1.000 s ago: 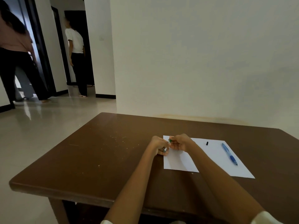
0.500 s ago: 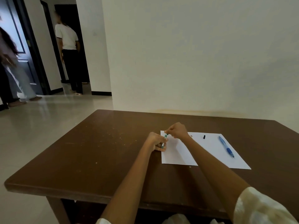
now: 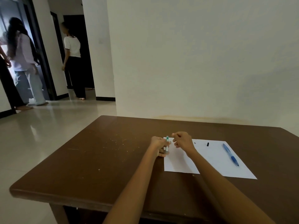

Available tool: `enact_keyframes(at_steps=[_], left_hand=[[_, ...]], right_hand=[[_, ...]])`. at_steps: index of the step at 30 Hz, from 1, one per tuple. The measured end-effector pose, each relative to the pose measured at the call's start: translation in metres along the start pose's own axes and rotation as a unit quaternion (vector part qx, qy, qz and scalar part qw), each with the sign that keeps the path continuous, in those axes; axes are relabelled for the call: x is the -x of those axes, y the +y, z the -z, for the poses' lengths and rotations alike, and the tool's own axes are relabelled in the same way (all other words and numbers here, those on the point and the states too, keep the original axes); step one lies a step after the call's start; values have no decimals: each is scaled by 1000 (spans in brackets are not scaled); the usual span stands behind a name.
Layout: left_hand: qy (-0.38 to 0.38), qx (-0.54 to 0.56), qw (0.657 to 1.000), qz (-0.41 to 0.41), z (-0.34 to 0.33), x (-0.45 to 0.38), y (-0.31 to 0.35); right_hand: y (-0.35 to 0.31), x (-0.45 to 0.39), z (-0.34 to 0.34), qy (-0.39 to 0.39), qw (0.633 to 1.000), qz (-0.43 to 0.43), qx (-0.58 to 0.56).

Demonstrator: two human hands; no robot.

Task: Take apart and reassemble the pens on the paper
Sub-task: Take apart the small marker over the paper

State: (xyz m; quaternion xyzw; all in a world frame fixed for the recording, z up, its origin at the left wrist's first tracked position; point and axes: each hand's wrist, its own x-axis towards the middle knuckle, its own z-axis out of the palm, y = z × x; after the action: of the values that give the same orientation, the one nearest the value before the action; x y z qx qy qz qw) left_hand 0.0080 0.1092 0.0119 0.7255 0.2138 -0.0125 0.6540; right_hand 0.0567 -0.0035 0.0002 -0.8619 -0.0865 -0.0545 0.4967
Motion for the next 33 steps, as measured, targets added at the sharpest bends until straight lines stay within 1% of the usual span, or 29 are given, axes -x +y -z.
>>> enact_keyframes(at_steps=[1, 3, 6, 9, 13, 15, 18, 19, 20, 23, 27, 29, 31, 33], left_hand=[[21, 8, 1000, -6, -3, 0, 1], [44, 38, 998, -18, -8, 0, 1], [57, 113, 992, 6, -17, 5, -3], [60, 173, 983, 34, -22, 12, -6], [49, 232, 971, 32, -26, 18, -3], [42, 247, 968, 25, -28, 22, 0], [32, 282, 959, -1, -32, 25, 3], [23, 298, 954, -8, -33, 26, 3], [9, 314, 949, -11, -34, 27, 3], [-27, 355, 934, -16, -38, 30, 2], [-35, 402, 915, -23, -44, 31, -1], [-47, 426, 903, -23, -47, 31, -1], [-62, 462, 885, -24, -48, 32, -3], [-72, 508, 858, -11, -45, 33, -5]], right_hand=[[-1, 7, 2, -5, 1000, -8, -26], [-4, 21, 4, -40, 996, -30, -70], [-6, 36, 11, -103, 985, -64, -122], [-3, 42, 16, -111, 977, -85, -163], [1, 47, 21, -122, 957, -115, -235], [1, 48, 25, -109, 934, -145, -307], [2, 48, 31, -81, 876, -213, -424], [3, 48, 33, -75, 863, -225, -446], [5, 47, 35, -72, 857, -233, -453], [6, 46, 40, -71, 860, -238, -447], [2, 45, 42, -68, 838, -217, -496], [0, 44, 39, -58, 836, -210, -504], [-1, 43, 39, -53, 838, -206, -502], [-2, 42, 41, -62, 840, -207, -498]])
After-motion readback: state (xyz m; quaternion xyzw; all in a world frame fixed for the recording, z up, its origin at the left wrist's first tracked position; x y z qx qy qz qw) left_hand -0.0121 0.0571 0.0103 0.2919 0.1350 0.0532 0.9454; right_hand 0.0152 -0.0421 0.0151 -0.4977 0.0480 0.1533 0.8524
